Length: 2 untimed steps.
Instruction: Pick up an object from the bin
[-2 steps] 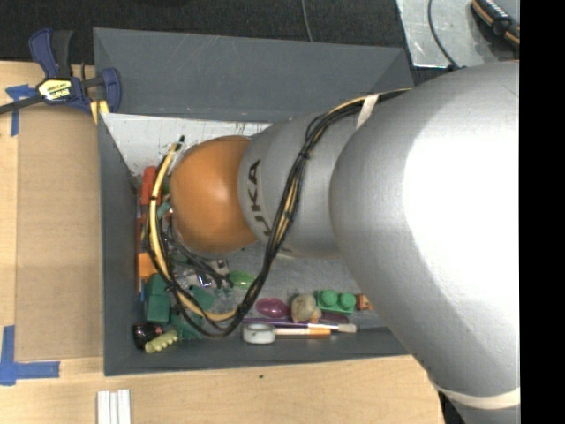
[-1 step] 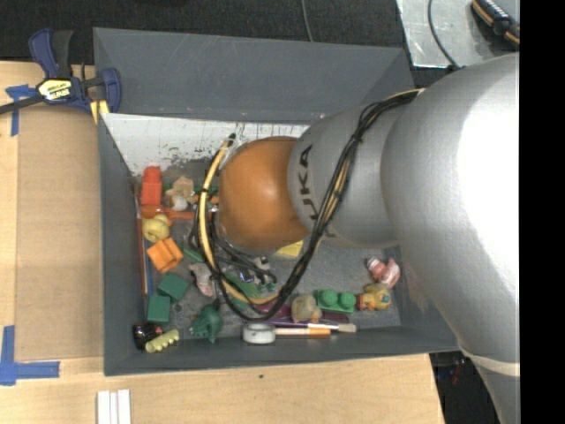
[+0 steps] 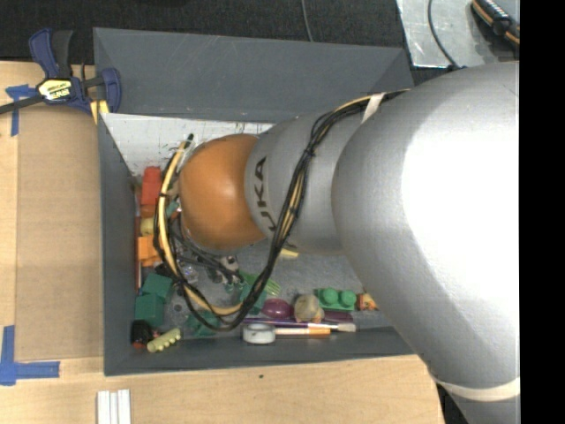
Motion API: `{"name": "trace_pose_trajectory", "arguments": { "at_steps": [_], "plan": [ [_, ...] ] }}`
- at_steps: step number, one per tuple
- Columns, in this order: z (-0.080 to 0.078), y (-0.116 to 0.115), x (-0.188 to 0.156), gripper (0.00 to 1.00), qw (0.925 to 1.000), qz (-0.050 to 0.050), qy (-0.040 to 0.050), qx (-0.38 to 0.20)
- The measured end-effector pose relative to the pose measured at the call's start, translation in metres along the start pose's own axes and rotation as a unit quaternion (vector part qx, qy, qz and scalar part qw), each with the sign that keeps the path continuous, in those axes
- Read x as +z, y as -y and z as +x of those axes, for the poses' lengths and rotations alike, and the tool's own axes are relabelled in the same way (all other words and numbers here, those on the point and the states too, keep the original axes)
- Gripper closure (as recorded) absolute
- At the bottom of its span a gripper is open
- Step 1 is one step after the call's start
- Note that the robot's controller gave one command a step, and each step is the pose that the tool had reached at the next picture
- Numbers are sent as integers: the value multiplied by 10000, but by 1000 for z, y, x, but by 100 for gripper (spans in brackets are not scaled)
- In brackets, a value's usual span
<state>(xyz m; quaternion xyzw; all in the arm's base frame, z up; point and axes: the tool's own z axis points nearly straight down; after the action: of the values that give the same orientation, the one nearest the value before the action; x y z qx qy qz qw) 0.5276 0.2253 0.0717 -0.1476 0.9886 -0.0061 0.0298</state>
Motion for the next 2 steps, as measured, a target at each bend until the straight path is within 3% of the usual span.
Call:
{"name": "trace_pose_trajectory", "arguments": {
  "at_steps": [1, 2],
  "plan": [
    [0, 0, 0, 100, 10000, -2, 2, 2],
    [-17, 19, -62, 100, 9996, -19, 1, -280]
  ]
}}
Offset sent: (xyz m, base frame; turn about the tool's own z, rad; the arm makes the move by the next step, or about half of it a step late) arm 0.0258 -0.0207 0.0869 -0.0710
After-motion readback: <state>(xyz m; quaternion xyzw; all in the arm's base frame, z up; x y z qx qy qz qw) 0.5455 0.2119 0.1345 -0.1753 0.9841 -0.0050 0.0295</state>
